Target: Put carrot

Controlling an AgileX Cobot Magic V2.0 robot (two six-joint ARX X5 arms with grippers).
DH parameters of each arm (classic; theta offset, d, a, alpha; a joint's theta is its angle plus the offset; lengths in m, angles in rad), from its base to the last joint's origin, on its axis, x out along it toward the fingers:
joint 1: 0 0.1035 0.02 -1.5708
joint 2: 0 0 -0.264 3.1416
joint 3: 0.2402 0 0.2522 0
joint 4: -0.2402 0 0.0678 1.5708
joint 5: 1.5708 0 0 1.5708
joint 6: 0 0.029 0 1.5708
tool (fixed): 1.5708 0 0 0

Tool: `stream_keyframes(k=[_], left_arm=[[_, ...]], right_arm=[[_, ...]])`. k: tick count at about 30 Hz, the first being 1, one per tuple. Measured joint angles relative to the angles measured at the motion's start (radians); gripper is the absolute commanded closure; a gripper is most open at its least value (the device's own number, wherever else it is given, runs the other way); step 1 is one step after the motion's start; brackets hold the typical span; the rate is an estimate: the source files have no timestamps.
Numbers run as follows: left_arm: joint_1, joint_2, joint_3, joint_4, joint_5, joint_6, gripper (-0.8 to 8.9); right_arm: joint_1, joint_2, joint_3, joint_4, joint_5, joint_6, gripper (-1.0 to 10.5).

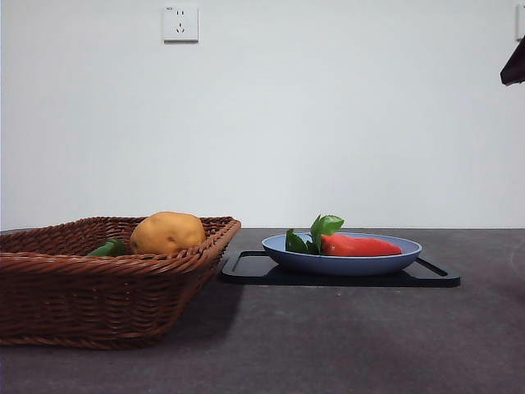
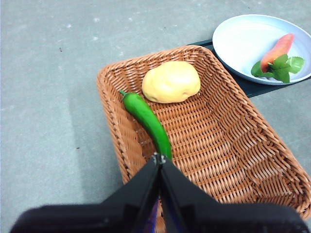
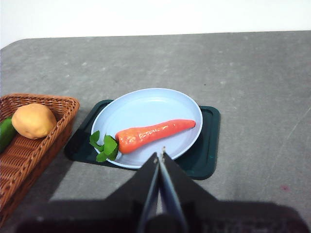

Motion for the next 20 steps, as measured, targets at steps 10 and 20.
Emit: stream_keyframes(k=[10, 20], left_arm=[[0.0, 0.0, 0.0, 0.0, 0.002, 0.0, 8.05], [0.088, -0.222, 0.0, -0.001, -0.03, 0.101, 8.05]], right_arm=[[0.0, 0.001, 0.0, 0.0, 0.0, 0.003, 9.4], [0.0, 0.001, 0.0, 0.0, 0.0, 0.003, 9.4]])
